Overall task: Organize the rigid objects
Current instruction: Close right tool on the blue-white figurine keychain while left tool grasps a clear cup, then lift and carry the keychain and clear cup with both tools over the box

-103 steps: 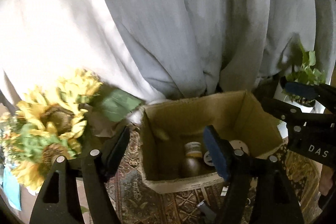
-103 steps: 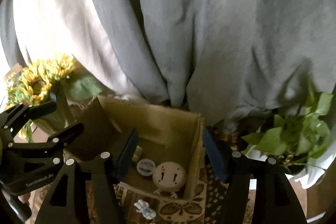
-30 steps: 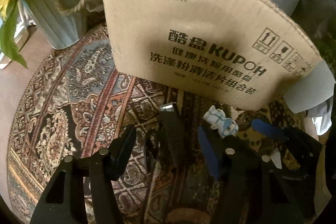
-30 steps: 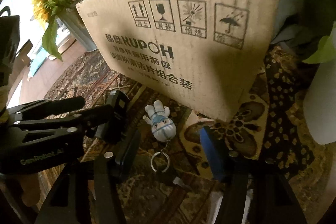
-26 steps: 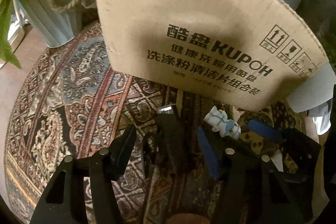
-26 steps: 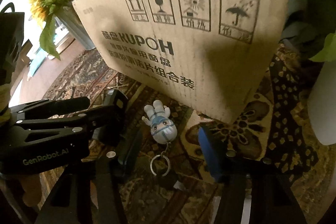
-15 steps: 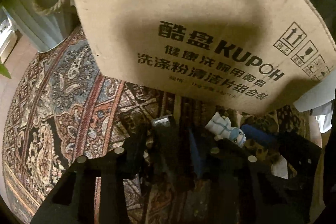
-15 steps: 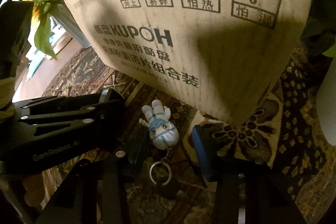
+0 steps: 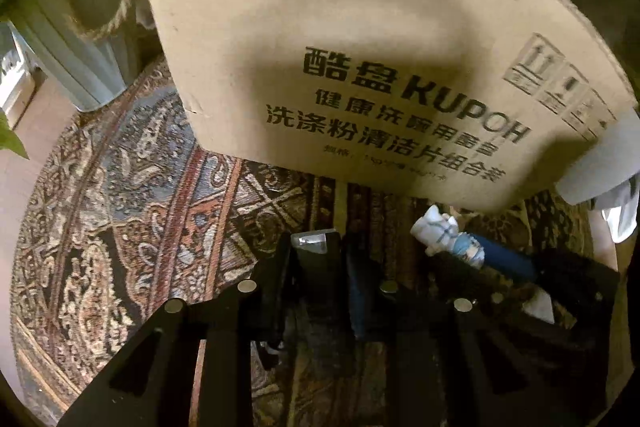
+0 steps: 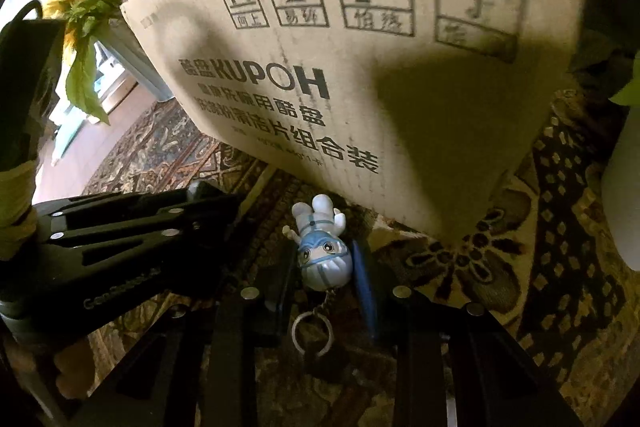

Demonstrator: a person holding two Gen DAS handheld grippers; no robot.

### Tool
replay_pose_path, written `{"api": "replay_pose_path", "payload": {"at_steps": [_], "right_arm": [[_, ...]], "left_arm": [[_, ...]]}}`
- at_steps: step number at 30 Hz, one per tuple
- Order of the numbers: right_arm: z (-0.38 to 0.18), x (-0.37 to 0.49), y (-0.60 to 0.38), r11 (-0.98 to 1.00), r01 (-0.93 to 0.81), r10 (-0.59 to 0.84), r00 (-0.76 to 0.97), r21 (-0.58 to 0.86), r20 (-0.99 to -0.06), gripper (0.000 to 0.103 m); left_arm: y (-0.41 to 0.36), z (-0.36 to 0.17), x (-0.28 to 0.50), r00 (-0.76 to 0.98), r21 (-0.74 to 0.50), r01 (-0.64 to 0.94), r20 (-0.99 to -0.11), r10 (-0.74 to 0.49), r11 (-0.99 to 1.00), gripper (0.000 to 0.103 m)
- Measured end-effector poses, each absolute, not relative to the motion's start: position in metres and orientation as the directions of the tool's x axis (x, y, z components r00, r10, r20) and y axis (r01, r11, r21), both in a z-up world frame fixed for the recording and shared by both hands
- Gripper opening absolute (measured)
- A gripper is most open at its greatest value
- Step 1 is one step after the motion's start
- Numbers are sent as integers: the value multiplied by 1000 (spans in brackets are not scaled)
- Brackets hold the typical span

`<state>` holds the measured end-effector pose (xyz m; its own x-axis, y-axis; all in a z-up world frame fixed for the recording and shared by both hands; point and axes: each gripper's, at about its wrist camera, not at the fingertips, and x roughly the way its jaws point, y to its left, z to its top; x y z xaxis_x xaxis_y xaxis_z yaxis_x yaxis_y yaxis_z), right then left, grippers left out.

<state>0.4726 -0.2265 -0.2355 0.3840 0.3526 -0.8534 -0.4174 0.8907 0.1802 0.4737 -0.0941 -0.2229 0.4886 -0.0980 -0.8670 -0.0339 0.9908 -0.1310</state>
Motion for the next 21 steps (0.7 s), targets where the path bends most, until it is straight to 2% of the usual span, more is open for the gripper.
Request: {"api": "replay_pose_path", "payload": {"at_steps": [21], "right_arm": [[-169,417,-244,915,-345,370,518,208,-771,29]], "left_arm": [[-89,-166,405,633,-122,49,-764,-125,991,24]]}}
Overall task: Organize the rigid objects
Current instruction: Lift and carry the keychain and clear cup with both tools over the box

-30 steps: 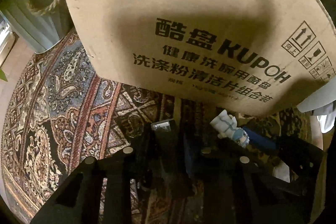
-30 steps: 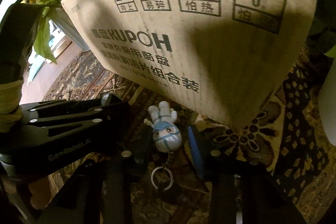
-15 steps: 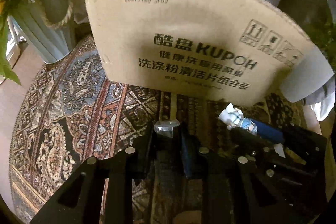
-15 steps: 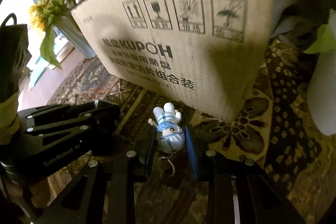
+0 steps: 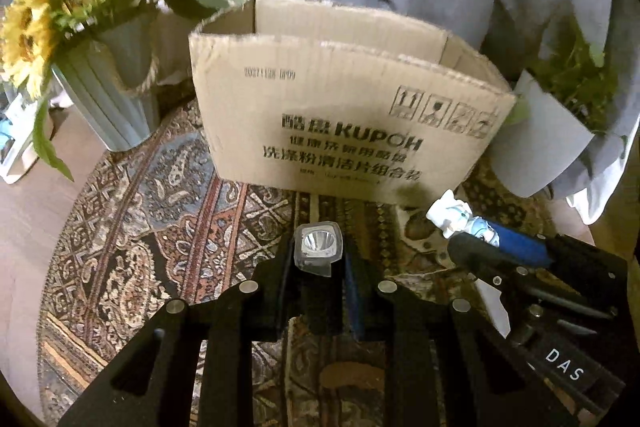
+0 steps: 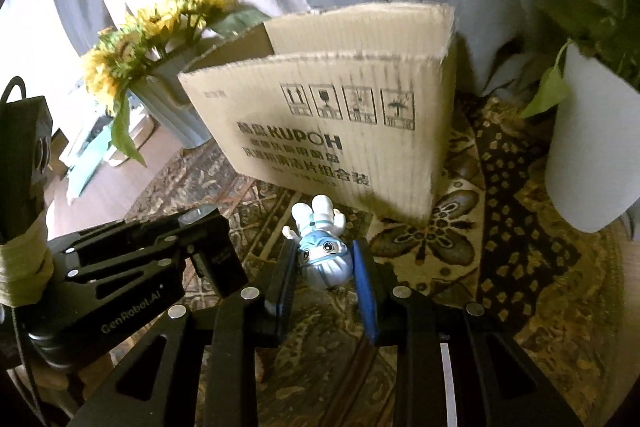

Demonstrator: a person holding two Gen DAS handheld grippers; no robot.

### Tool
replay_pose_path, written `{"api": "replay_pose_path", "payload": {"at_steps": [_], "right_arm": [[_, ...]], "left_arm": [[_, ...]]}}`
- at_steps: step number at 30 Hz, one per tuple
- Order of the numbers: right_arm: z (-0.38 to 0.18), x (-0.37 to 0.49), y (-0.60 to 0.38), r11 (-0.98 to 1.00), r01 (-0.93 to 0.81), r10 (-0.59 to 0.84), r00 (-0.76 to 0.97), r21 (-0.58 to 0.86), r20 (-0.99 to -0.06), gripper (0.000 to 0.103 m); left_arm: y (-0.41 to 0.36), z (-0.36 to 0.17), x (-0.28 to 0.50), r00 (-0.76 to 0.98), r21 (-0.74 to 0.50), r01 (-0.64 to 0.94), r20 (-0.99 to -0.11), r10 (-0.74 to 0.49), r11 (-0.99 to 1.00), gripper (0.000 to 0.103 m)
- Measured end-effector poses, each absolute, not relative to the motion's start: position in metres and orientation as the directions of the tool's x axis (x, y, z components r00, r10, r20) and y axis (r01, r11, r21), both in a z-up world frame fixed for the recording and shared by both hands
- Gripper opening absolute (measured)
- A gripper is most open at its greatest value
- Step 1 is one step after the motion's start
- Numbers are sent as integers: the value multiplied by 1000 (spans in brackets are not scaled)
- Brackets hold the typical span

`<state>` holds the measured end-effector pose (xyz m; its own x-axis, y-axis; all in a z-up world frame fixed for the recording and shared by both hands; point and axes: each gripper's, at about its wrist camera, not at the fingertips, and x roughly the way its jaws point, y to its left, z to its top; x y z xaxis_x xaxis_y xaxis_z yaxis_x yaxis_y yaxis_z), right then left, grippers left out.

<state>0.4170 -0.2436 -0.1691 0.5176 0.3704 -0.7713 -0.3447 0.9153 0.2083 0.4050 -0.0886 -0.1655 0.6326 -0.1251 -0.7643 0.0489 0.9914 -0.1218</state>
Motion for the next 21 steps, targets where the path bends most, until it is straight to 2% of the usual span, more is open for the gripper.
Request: {"api": "replay_pose_path", "payload": {"at_steps": [21], "right_arm": [[-85,375,-239,938,-326,323,697,119,-640,29]], "left_arm": [[-87,-84,365,781,-105,125,-603,-163,987,24]]}}
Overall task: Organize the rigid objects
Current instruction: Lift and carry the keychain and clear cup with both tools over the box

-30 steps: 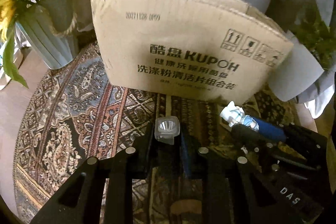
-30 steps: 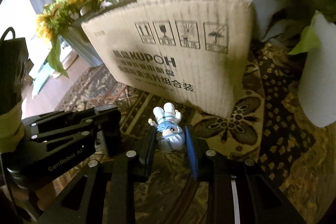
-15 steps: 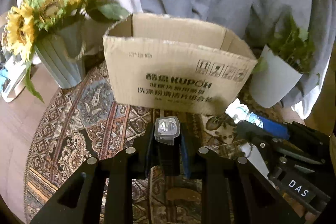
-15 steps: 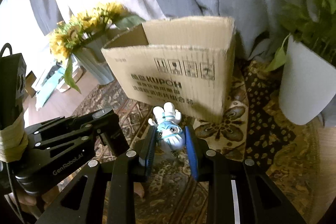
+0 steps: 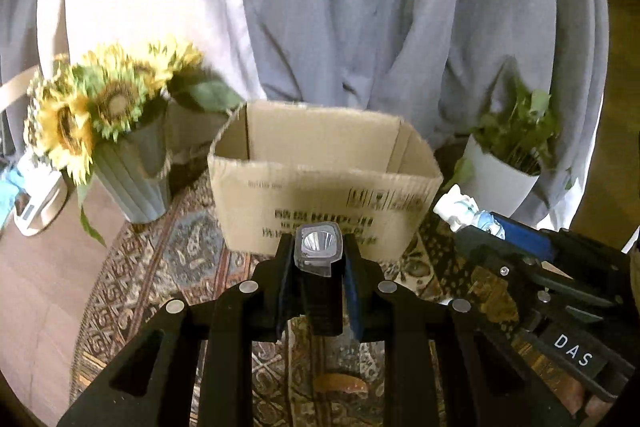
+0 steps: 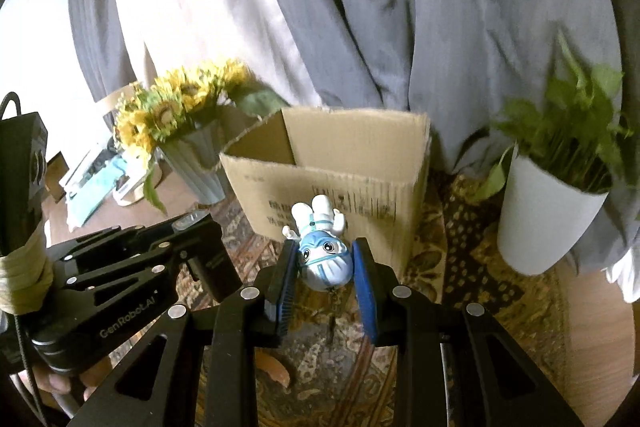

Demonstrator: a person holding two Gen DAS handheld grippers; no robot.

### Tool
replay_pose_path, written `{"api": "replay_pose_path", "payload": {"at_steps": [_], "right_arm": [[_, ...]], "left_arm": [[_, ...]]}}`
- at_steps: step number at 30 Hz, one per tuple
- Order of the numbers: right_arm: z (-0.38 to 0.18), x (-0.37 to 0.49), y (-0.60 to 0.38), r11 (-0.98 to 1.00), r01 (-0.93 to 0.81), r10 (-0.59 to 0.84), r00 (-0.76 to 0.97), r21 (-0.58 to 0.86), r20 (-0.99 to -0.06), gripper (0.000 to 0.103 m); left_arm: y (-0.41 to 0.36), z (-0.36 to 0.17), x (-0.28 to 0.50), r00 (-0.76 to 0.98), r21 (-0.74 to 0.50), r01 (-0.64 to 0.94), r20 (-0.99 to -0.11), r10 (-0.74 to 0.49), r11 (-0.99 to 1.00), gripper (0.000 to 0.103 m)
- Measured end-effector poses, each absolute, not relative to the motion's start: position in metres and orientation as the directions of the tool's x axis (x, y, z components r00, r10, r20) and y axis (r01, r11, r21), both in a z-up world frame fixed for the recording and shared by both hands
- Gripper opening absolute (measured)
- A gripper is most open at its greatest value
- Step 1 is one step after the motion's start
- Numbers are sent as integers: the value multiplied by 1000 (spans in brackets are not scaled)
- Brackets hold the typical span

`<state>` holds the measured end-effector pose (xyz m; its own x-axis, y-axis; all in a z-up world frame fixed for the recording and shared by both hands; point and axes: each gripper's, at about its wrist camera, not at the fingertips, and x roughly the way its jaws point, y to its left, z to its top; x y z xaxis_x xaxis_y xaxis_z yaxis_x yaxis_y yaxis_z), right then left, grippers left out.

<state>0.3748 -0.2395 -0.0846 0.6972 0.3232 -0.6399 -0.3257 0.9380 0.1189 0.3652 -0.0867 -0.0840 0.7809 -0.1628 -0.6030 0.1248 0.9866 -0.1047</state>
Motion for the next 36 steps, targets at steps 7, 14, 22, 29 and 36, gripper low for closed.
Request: {"api": "replay_pose_path", "payload": {"at_steps": [7,14,22,29,36], "right_arm": [[-59,371,-236,943,-319,311,742,96,-595,29],[-36,377,-235,947,-307,303,769,90,-563,29],[-7,386,-232,949,-308,298,805,68,-514,29],[8,406,-235,945,-316,316,800,89,-509,29],[16,427,-238,943,-318,322,790,100,-523,29]], "left_arm": [[-87,-57,366,820,-85,149,-547,-171,985,24],[-84,-34,373,841,-77,164,-511,-180,983,24],[-81,-3,386,861,-66,176,-473,-186,982,24],[-83,14,405,863,-49,187,-469,-188,981,24],[-86,22,431,852,-47,202,-484,-199,978,24]]}}
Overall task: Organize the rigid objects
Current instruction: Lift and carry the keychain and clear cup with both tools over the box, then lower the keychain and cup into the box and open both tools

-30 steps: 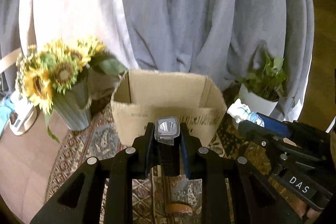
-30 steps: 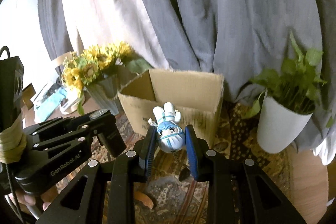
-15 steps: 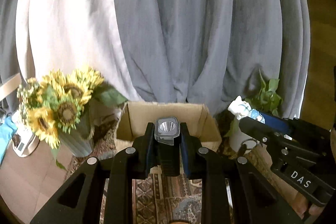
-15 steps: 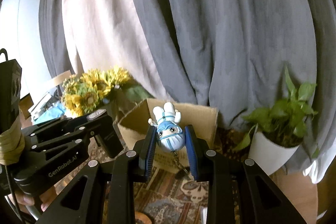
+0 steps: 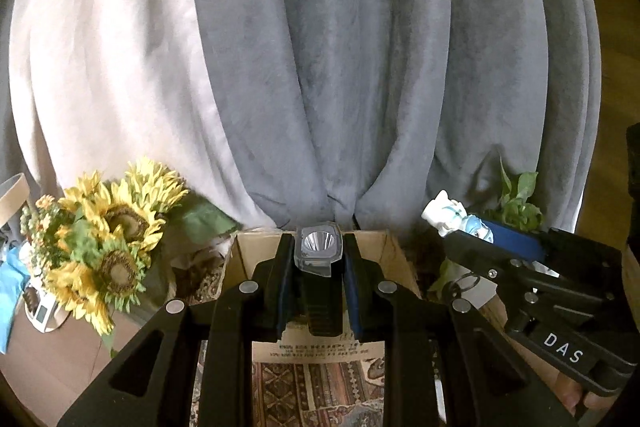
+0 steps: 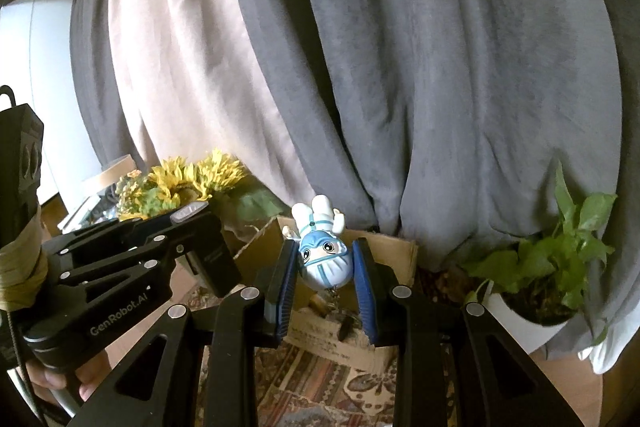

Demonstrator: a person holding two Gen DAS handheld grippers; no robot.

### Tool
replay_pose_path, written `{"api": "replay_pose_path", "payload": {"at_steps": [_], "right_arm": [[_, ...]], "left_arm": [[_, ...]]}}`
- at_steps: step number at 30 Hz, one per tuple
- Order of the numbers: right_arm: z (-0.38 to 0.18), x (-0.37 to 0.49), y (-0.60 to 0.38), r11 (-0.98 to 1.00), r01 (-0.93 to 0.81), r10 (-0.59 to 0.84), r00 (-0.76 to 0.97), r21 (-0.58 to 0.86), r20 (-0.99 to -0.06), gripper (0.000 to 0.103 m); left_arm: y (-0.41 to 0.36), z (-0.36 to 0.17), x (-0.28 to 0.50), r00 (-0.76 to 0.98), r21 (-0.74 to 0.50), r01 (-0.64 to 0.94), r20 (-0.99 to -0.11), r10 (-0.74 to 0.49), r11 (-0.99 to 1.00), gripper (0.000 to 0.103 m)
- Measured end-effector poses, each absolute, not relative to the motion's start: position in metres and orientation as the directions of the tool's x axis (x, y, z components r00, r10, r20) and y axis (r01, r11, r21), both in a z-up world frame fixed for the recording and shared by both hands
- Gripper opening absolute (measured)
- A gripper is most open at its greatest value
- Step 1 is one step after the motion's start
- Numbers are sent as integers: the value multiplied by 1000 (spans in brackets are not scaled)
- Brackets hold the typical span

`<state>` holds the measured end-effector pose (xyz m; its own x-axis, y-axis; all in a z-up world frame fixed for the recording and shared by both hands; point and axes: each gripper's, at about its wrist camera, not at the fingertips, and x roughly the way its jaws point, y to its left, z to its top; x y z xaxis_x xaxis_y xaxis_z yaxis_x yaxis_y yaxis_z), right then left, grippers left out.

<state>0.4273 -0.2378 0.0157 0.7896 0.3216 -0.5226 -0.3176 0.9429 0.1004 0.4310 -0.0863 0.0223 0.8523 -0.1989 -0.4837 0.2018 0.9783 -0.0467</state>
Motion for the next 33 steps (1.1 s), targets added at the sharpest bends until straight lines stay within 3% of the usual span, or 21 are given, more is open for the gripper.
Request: {"api": "replay_pose_path", "payload": {"at_steps": [15,33], "right_arm": [[0,499,-236,943,-313,313,723,113,-615,29],[-69,555,-226,943,-326,264,591,73,-762,29]], "left_arm": [[-90,7,501,797,-48,191,-575,-184,980,24],[-89,-63,563,665,-69,181,-726,-174,981,24]]}}
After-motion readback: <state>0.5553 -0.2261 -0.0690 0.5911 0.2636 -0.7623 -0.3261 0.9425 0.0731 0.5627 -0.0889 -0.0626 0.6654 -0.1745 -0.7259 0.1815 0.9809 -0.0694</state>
